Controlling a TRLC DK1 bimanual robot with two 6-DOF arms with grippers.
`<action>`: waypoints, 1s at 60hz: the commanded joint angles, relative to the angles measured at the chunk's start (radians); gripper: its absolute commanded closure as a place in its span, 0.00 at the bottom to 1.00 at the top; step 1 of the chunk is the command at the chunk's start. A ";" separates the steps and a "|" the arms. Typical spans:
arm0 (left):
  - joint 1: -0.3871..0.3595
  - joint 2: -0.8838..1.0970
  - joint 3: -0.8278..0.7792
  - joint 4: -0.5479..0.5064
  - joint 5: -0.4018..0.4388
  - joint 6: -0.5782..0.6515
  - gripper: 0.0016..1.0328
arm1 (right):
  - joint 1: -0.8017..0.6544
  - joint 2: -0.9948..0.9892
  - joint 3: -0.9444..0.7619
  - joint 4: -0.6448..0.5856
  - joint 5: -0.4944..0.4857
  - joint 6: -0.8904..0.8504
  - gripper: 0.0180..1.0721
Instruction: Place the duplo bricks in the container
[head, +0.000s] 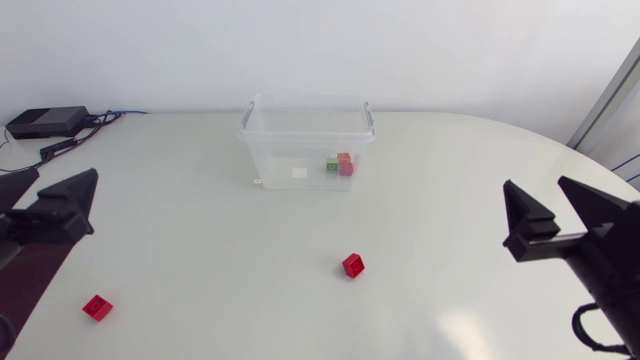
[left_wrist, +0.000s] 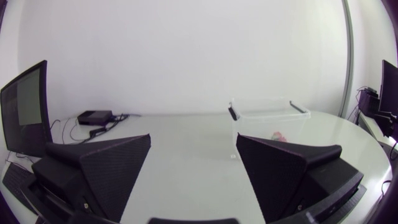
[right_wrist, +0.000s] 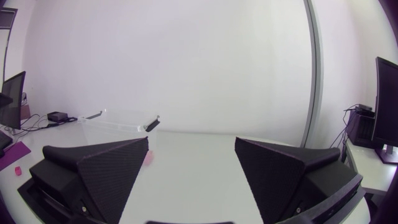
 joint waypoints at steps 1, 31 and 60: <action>0.048 0.217 0.167 -0.111 -0.003 -0.013 0.07 | 0.008 0.170 0.096 0.006 0.010 0.031 0.04; 0.186 0.954 0.449 -0.518 -0.081 0.432 0.10 | 0.073 0.827 0.452 -0.285 -0.059 0.070 0.04; 0.416 1.111 0.243 -0.500 -0.003 0.846 0.11 | 0.125 1.144 0.615 -0.545 -0.107 -0.210 0.04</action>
